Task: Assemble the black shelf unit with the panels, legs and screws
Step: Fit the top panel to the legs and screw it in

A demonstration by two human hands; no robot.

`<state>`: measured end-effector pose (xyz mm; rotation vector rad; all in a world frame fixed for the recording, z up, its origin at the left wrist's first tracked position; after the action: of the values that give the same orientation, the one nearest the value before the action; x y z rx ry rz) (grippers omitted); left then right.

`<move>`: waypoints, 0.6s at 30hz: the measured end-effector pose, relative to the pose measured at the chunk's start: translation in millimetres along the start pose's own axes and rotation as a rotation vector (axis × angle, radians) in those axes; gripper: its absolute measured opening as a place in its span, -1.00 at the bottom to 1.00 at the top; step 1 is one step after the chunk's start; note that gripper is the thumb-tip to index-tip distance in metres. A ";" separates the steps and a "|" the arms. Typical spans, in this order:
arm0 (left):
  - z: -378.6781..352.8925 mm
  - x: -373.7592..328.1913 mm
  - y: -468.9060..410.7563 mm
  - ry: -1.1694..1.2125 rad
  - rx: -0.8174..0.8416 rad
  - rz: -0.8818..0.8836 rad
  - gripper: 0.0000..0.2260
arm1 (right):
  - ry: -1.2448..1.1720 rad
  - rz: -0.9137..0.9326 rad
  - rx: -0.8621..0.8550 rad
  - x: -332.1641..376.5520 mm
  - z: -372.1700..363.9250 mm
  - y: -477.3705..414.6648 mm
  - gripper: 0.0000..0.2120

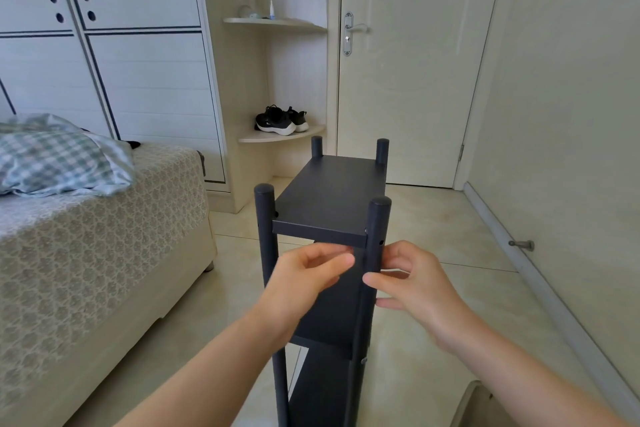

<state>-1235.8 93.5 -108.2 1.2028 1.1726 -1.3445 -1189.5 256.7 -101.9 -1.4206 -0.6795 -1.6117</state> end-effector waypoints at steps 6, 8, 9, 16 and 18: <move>-24.0 3.5 -4.4 0.253 0.028 0.085 -0.56 | -0.034 -0.001 0.015 -5.5 -2.5 0.6 -0.80; -26.5 4.7 -6.5 0.292 0.021 0.086 -0.54 | -0.049 -0.014 0.004 -7.7 0.1 0.3 -0.82; -28.0 4.9 -7.1 0.308 0.026 0.083 -0.53 | -0.053 -0.015 0.003 -7.8 1.2 0.4 -0.83; -36.7 4.7 -10.1 0.395 0.046 0.098 -0.57 | -0.019 0.009 0.006 -7.8 5.5 0.3 -0.87; -39.6 5.0 -10.5 0.410 0.059 0.104 -0.56 | -0.027 -0.002 0.001 -9.0 7.3 -0.6 -0.87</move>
<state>-1243.2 133.6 -114.7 1.6112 1.3371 -1.0900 -1186.5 265.4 -109.1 -1.4441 -0.6977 -1.5962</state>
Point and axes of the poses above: each hand's wrist, its own y-axis away from the middle knuckle, its own z-axis out of the back of the hand, x = y × z, the point moved 7 cm from there along -y, towards the middle knuckle, and after that the axes turned 15 degrees about -x, right-handed, at the moved point
